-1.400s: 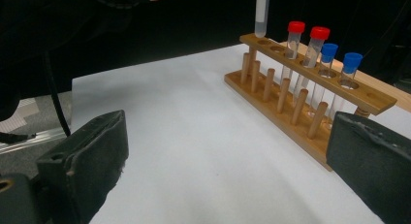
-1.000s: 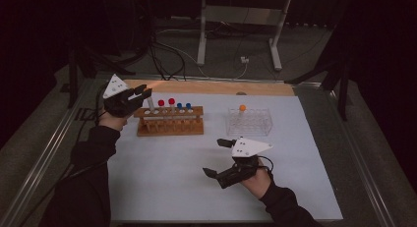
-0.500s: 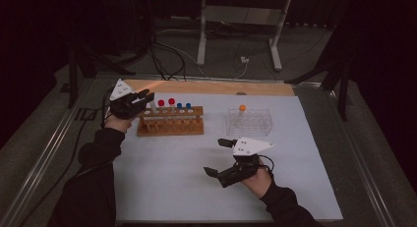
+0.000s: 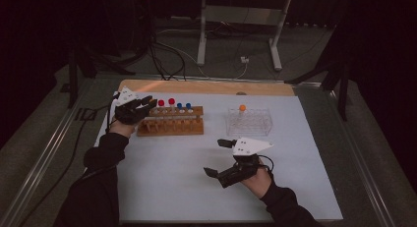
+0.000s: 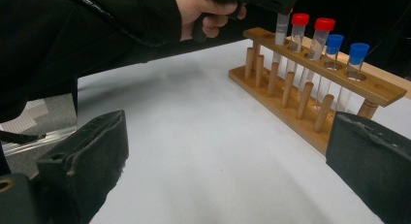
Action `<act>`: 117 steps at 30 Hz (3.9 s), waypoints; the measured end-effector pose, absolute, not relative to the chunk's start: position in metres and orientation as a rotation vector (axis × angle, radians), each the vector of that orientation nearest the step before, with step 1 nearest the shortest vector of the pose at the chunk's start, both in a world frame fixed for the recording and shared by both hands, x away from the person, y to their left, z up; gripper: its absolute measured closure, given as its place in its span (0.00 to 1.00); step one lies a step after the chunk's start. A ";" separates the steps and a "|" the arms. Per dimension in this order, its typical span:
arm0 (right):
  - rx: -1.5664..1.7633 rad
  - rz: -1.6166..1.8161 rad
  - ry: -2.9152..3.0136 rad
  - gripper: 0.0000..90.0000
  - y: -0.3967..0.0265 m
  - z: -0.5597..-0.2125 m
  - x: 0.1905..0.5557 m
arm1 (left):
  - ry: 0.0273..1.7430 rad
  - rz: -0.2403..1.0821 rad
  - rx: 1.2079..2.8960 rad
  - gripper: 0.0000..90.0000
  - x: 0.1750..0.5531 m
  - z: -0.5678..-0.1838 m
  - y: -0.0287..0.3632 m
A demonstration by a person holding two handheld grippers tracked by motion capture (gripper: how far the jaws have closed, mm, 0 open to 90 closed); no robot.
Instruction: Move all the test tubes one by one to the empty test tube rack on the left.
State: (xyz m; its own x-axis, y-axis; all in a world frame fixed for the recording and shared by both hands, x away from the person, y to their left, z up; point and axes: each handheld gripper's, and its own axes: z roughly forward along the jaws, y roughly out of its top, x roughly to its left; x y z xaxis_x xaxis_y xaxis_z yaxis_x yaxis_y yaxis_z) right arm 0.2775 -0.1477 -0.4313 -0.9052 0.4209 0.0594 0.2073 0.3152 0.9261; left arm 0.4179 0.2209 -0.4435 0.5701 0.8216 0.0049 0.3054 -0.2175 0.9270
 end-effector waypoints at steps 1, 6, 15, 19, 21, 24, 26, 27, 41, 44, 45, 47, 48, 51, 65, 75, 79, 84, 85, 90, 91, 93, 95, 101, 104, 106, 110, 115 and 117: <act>0.578 1.632 2.385 0.02 -0.148 -0.431 0.278 | 0.930 0.633 1.785 0.80 0.418 -0.445 0.221; 0.575 1.635 2.389 0.02 -0.148 -0.431 0.277 | 0.937 0.630 1.791 0.80 0.419 -0.450 0.220; 0.577 1.637 2.389 0.02 -0.148 -0.431 0.278 | 0.956 0.619 1.788 0.80 0.421 -0.456 0.221; 0.579 1.644 2.384 0.02 -0.149 -0.430 0.278 | 0.954 0.590 1.795 0.79 0.421 -0.455 0.222; 0.585 1.648 2.381 0.02 -0.150 -0.430 0.278 | 0.946 0.569 1.786 0.72 0.420 -0.453 0.223; 0.582 1.648 2.368 0.02 -0.151 -0.427 0.279 | 0.950 0.566 1.760 0.57 0.416 -0.445 0.225; 0.579 1.653 2.358 0.02 -0.154 -0.424 0.279 | 0.939 0.541 1.751 0.43 0.411 -0.438 0.228; 0.582 1.659 2.352 0.02 -0.155 -0.423 0.280 | 0.938 0.561 1.749 0.38 0.407 -0.435 0.227; 0.615 1.634 2.222 0.02 -0.195 -0.399 0.309 | 0.756 0.454 1.749 0.02 0.350 -0.416 0.215; 0.688 1.565 2.223 0.02 -0.203 -0.398 0.321 | 0.729 0.441 1.767 0.01 0.337 -0.418 0.208; 0.706 1.552 2.210 0.02 -0.205 -0.398 0.325 | 0.718 0.432 1.765 0.01 0.333 -0.419 0.206; 0.751 1.533 2.191 0.02 -0.210 -0.401 0.333 | 0.705 0.427 1.770 0.01 0.325 -0.421 0.204; 0.777 1.523 2.177 0.05 -0.213 -0.403 0.336 | 0.696 0.421 1.770 0.01 0.321 -0.422 0.203; 0.845 1.479 2.152 0.09 -0.220 -0.412 0.347 | 0.669 0.410 1.780 0.01 0.312 -0.427 0.197; 1.025 1.212 2.108 0.45 -0.223 -0.446 0.390 | 0.612 0.370 1.798 0.01 0.297 -0.438 0.182; 1.158 1.164 2.117 0.61 -0.220 -0.461 0.415 | 0.604 0.362 1.801 0.01 0.297 -0.438 0.182; 1.191 1.174 2.125 0.65 -0.219 -0.466 0.423 | 0.604 0.359 1.805 0.01 0.297 -0.438 0.182; 1.198 1.173 2.127 0.73 -0.216 -0.470 0.426 | 0.606 0.360 1.802 0.01 0.298 -0.438 0.183; 1.196 1.172 2.128 0.75 -0.216 -0.471 0.427 | 0.606 0.361 1.803 0.01 0.298 -0.438 0.183; 1.195 1.193 2.102 0.82 -0.217 -0.468 0.426 | 0.610 0.349 1.809 0.01 0.299 -0.438 0.183; 1.196 1.201 2.098 0.83 -0.218 -0.466 0.425 | 0.609 0.341 1.807 0.01 0.299 -0.438 0.183; 1.186 1.205 2.098 0.83 -0.218 -0.460 0.424 | 0.611 0.343 1.806 0.01 0.298 -0.438 0.183; 1.161 1.208 2.096 0.83 -0.219 -0.453 0.422 | 0.604 0.340 1.806 0.01 0.298 -0.437 0.183; 1.076 1.236 2.066 0.83 -0.222 -0.422 0.412 | 0.605 0.353 1.808 0.01 0.297 -0.432 0.181; 1.032 1.251 2.055 0.83 -0.224 -0.408 0.406 | 0.599 0.351 1.810 0.01 0.297 -0.430 0.179; 1.002 1.266 2.052 0.83 -0.223 -0.398 0.401 | 0.593 0.346 1.810 0.01 0.297 -0.428 0.178; 0.937 1.295 2.065 0.83 -0.219 -0.384 0.391 | 0.584 0.334 1.813 0.01 0.298 -0.424 0.175; 0.834 1.315 2.128 0.83 -0.207 -0.377 0.375 | 0.559 0.310 1.827 0.01 0.298 -0.419 0.170; 0.799 1.325 2.160 0.83 -0.202 -0.378 0.368 | 0.553 0.298 1.824 0.01 0.297 -0.417 0.168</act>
State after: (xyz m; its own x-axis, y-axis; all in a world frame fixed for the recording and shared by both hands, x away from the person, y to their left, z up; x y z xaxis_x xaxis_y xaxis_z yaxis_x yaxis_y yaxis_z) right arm 0.3676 -0.2019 -0.3783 -0.7147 0.6928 -0.0960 0.2283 0.3608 0.9043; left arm 0.2974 0.1683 -0.4169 0.8568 0.5108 -0.0707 0.2211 -0.2400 0.9453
